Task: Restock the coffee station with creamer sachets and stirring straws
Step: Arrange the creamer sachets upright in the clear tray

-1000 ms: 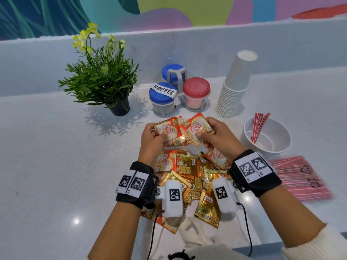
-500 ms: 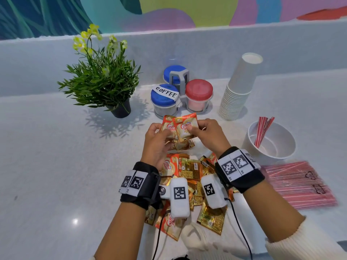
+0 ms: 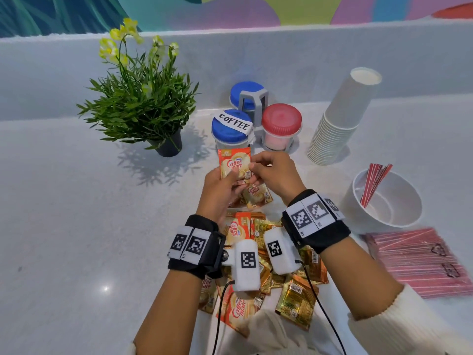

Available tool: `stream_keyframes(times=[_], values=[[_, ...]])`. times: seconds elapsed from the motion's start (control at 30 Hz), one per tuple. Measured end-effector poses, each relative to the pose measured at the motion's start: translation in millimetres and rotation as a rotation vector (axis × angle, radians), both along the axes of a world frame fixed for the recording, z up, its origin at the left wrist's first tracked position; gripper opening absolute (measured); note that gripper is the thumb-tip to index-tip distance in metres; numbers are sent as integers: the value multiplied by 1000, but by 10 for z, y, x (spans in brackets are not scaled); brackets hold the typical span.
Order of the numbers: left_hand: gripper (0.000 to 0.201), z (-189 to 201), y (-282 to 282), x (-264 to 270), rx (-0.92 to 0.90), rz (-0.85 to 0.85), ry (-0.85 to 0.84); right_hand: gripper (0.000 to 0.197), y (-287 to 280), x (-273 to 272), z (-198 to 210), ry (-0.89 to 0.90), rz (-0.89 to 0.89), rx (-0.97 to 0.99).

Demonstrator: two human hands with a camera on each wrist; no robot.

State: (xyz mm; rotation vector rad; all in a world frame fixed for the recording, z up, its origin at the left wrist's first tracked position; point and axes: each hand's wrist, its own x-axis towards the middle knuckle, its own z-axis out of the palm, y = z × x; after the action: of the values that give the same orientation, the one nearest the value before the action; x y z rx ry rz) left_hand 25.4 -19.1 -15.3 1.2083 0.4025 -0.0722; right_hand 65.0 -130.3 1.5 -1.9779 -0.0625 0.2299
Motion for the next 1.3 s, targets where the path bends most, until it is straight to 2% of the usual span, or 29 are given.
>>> stream_keyframes(times=[0.07, 0.13, 0.23, 0.33, 0.4, 0.5, 0.6, 0.73, 0.87, 1.03, 1.13, 1.23, 1.3], values=[[16, -22, 65, 24, 32, 39, 17, 15, -27, 72, -59, 36, -46, -23], [17, -48, 127, 26, 34, 67, 6, 20, -83, 116, -130, 53, -61, -206], [17, -114, 217, 46, 21, 99, -3, 39, -106, 125, -240, 149, 33, -465], [13, -175, 273, 57, -7, 120, 6, 56, -60, 99, -339, 216, 73, -528], [14, -203, 289, 50, -12, 119, 19, 59, -38, 91, -410, 222, 66, -545], [13, -247, 318, 32, -10, 122, 44, 49, -83, 87, -464, 250, 44, -530], [13, -259, 353, 11, -15, 125, 50, 23, -193, 102, -441, 189, 21, -503], [15, -212, 347, 17, -27, 87, 34, 40, -286, 104, -239, 81, -29, -311], [20, -172, 279, 45, 17, 13, 37, 34, -237, 122, -47, 82, -14, -69], [32, -123, 177, 61, 51, -71, 36, 17, -51, 142, -25, 113, 58, -93], [28, -107, 150, 44, 59, -124, -8, 3, 53, 130, -41, 101, 57, -77], [25, -145, 169, 52, 100, -95, -10, 5, 69, 161, -65, 128, 28, -43], [26, -180, 224, 57, 124, -43, 0, 11, 14, 226, -109, 123, -12, -117]])
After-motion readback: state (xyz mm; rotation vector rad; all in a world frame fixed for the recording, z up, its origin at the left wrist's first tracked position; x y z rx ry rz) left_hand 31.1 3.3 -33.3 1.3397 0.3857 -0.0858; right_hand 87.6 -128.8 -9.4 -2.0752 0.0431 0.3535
